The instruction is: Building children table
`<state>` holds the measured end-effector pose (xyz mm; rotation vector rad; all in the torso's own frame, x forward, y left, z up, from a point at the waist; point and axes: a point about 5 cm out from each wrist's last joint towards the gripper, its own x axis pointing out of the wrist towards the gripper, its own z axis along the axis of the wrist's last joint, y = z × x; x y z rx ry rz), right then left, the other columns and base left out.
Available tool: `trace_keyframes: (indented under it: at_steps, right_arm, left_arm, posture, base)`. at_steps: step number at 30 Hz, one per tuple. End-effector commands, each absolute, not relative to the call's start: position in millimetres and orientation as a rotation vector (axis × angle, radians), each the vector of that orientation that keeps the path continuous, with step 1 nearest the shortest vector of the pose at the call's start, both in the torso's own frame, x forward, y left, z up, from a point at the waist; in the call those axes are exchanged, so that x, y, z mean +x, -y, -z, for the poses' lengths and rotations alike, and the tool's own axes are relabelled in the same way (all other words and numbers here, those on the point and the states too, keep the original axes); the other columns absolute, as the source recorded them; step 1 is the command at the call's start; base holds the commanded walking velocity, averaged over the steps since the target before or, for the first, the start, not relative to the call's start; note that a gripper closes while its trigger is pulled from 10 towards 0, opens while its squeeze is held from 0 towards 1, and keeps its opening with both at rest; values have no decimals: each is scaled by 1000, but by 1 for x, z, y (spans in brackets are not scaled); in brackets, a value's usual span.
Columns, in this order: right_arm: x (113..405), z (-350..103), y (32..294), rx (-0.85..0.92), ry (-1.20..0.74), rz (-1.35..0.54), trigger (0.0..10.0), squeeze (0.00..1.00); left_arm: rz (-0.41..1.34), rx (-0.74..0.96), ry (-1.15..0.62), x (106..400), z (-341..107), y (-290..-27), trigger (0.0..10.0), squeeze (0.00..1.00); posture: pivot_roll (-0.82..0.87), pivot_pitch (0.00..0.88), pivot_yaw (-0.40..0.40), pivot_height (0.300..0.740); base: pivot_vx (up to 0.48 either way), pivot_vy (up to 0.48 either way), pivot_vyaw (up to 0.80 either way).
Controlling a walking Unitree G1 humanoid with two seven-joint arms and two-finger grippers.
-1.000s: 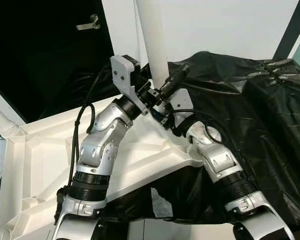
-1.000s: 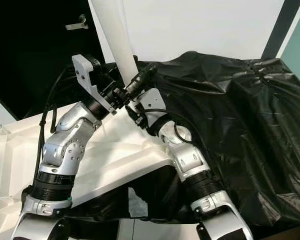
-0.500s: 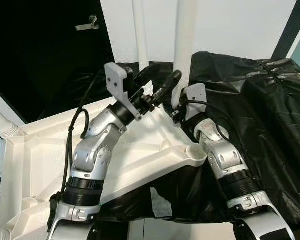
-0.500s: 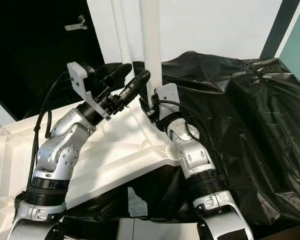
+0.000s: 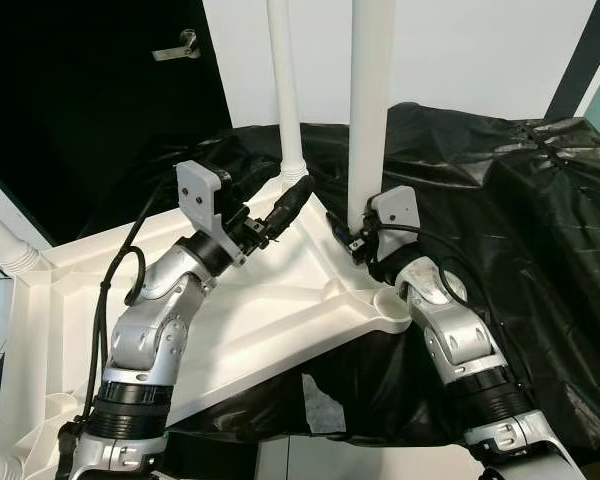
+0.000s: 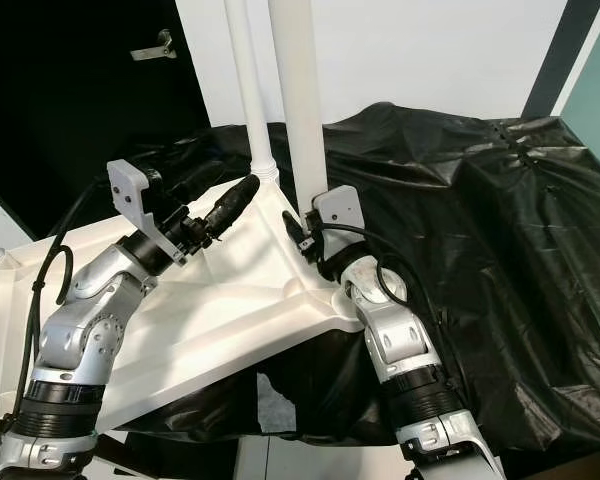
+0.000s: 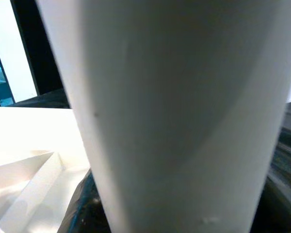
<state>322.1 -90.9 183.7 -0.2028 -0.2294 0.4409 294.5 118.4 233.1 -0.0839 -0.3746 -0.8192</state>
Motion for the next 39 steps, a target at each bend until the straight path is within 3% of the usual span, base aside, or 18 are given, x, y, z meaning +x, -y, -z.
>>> trace_keyframes:
  at_steps: [1,15,21,39]
  right_arm:
    - [319,-185,90,-204,233,-438,10000,0]
    - [307,-175,102,-155,189,-342,10000,0]
    - [296,-172,106,-139,180,-316,10000,0]
    - [275,-163,123,-110,120,-249,10000,0]
  left_arm:
    - [872,-59,366,289,-232,-121,10000,0]
    - [945,-34,218,270,-195,-122,10000,0]
    - [1004,61,124,257,-172,-120,10000,0]
    - [1144,149,10,232,-151,-115,10000,0]
  posture:
    - [-11,0,42,740]
    - [-8,0,34,740]
    - [-10,0,31,740]
    - [-20,0,35,740]
  base:
    - [0,0,0]
    - [0,0,0]
    - [0,0,0]
    - [0,0,0]
